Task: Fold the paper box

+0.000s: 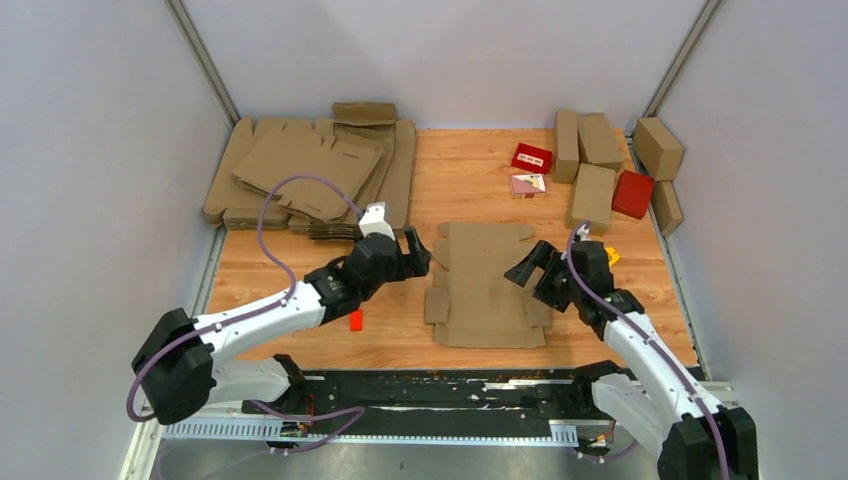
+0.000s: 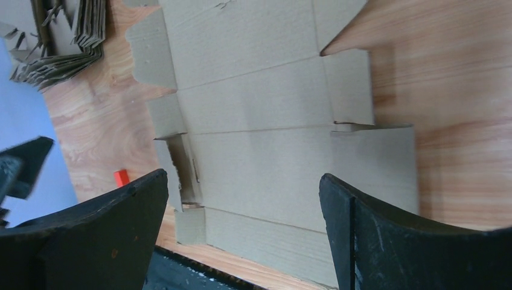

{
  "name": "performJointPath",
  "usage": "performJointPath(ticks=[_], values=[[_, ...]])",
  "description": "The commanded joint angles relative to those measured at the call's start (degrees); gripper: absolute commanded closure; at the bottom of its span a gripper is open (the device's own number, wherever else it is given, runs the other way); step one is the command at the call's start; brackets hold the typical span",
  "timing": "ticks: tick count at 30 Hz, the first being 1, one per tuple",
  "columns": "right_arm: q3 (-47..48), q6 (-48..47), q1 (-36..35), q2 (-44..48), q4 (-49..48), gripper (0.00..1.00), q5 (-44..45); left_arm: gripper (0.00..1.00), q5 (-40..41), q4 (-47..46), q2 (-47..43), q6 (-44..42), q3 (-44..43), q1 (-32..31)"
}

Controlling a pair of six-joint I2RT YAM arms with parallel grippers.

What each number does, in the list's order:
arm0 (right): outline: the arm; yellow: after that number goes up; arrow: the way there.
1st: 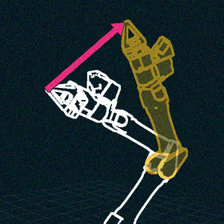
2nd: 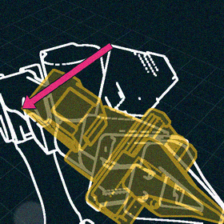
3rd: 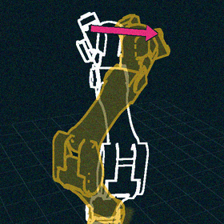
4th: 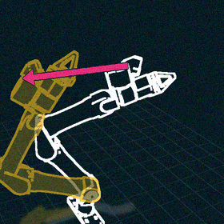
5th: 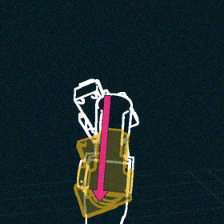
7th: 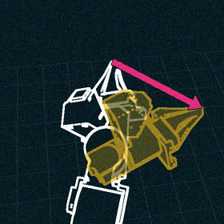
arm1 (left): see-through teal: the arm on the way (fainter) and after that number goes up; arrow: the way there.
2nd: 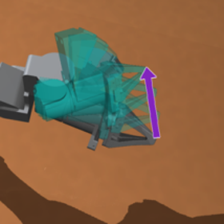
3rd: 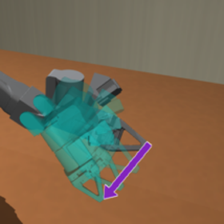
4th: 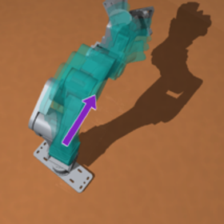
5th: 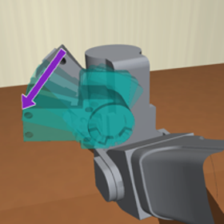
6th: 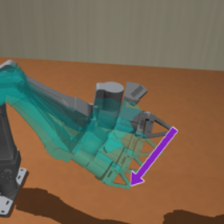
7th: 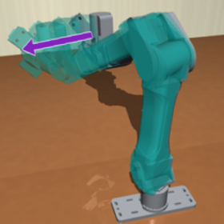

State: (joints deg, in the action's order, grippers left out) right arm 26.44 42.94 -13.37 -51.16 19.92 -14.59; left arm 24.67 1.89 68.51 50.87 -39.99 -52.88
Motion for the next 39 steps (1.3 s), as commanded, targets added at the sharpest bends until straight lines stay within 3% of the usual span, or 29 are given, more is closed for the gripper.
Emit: performJointPath(ticks=[1, 5, 11, 15, 22, 28, 30, 32, 39], values=[[3.04, -4.02, -0.08, 4.25, 7.52, 0.04, 7.27, 0.05, -12.22, -1.31, 1.52, -18.26, -2.93, 5.48], [4.04, -3.41, -0.1, 6.63, 14.82, 0.04, 13.1, 0.05, -12.59, 1.4, 8.26, -26.97, -9.47, 5.6], [3.22, 3.04, -0.08, 9.54, 23.24, 0.08, 18.26, 0.09, -15.59, 4.19, 21.53, -29.55, -20.48, 5.76], [-0.34, 7.03, -0.08, 11.09, 23.13, 0.1, 17.01, 0.12, -14.5, 7.08, 29.91, -28.43, -25.91, 6.76], [-3.42, 6.55, -0.08, 11.17, 21.41, 0.12, 11.05, 0.2, -22.99, 6.16, 38.51, -25.68, -29.93, 10.83], [-5.17, 6.01, -0.08, 10.55, 17.88, 0.28, 8.22, 0.31, -28.61, 3.04, 39.92, -22.6, -28.62, 12.76], [-5.38, 6.1, -0.08, 9.79, 16.7, 0.33, 7.59, 0.38, -30.07, 1.88, 40.26, -22.04, -28.04, 12.88], [-5.33, 6.09, -0.08, 8.73, 15.61, 0.37, 6.96, 0.51, -31.04, 0.86, 40.18, -21.89, -27.18, 13.1], [-3.98, 3.34, -0.08, 4.24, 11.21, 0.38, 6.27, 0.96, -32.39, -4.11, 35.19, -22.04, -22.59, 13.33]])
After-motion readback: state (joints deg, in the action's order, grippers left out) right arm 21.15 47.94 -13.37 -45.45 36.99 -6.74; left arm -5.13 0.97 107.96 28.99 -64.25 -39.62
